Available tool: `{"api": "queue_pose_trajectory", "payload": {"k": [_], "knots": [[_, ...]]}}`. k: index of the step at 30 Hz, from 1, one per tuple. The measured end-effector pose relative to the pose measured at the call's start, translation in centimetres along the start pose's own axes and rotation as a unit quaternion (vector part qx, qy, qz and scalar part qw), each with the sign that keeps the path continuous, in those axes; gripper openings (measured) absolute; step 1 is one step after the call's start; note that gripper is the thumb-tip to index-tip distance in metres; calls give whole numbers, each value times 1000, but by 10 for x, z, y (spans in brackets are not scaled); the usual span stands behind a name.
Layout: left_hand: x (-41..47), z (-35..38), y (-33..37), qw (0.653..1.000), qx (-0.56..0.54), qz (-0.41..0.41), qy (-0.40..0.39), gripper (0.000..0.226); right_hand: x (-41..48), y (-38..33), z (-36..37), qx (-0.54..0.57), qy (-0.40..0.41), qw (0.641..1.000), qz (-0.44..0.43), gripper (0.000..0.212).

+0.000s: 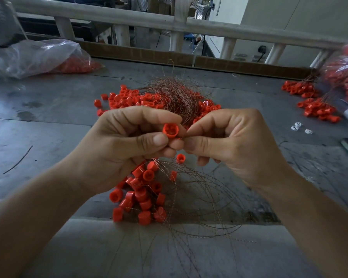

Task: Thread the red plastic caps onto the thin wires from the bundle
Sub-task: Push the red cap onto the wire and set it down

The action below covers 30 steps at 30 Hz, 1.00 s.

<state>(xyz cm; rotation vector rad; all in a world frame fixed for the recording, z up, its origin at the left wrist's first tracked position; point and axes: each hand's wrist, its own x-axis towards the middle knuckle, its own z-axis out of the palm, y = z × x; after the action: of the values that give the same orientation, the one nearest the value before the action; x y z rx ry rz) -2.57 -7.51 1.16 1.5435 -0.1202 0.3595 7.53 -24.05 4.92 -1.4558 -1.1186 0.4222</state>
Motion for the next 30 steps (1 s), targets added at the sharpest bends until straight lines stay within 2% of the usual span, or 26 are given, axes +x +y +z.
{"api": "queue_pose_trajectory", "payload": {"k": [15, 20, 25, 28, 30], "knots": [[0, 6, 8, 1000, 12, 13, 7, 39, 4, 2, -2, -70, 13, 996, -46, 12], [0, 9, 9, 1000, 8, 7, 17, 39, 4, 7, 2, -143, 36, 985, -88, 8], [-1, 9, 10, 1000, -20, -1, 14, 34, 2, 8, 3, -160, 39, 979, -124, 14], [-1, 12, 11, 998, -64, 6, 27, 23, 2, 7, 2, -152, 36, 980, -125, 16], [-1, 15, 13, 995, -92, 0, 39, 23, 2, 6, 1, -161, 26, 979, -120, 13]]}}
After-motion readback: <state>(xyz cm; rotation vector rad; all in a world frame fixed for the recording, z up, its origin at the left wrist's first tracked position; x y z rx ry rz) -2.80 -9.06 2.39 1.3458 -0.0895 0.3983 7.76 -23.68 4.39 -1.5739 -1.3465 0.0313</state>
